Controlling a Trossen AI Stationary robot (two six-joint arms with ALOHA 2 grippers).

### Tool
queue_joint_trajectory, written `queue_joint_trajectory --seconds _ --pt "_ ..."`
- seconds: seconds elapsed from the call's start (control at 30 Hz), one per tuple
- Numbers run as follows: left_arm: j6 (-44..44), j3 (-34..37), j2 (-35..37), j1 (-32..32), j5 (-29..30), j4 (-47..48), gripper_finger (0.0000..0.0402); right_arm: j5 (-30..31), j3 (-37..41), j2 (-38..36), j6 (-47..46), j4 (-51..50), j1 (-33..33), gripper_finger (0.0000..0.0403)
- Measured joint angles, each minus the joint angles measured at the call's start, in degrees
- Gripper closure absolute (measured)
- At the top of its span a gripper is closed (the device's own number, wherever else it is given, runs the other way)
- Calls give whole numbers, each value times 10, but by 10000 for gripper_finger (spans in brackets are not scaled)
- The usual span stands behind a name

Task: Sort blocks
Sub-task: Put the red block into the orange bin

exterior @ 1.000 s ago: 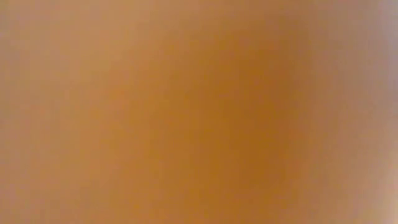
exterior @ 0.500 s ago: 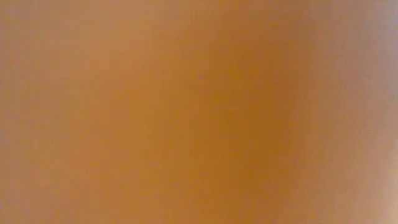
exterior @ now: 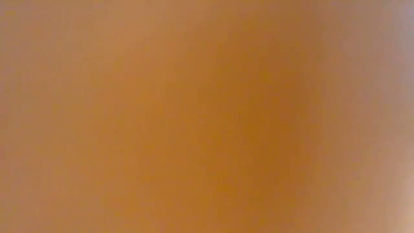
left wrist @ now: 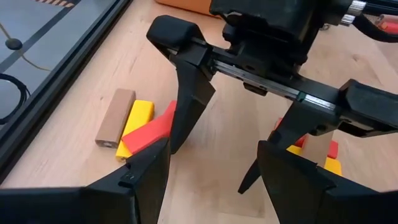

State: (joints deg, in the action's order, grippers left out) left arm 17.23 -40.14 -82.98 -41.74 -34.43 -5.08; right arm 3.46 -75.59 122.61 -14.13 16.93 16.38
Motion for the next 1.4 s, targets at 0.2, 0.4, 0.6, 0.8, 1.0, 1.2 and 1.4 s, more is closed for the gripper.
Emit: queue_joint_trajectory --seconds 0.2,0.4,0.6,0.8,1.0,1.2,1.4 --pt "-3 0 0 2 -1 0 165 -2 0 0 -2 -11 0 135" --pt "-9 19 0 2 -18 -17 165 48 0 0 1 -22 -9 135" --pt "-51 76 0 1 -24 -110 165 76 0 -9 10 -14 -15 135" --pt "-49 76 0 2 -24 -124 165 128 -1 -50 -40 -60 -15 135" --pt "-49 76 0 3 -26 -152 165 155 0 -42 -93 -109 -10 135" --pt "-34 76 0 7 -29 -154 165 163 1 -26 -96 -114 -7 135" --pt "-30 76 0 13 -29 -156 165 165 0 -26 -78 -118 -4 135"
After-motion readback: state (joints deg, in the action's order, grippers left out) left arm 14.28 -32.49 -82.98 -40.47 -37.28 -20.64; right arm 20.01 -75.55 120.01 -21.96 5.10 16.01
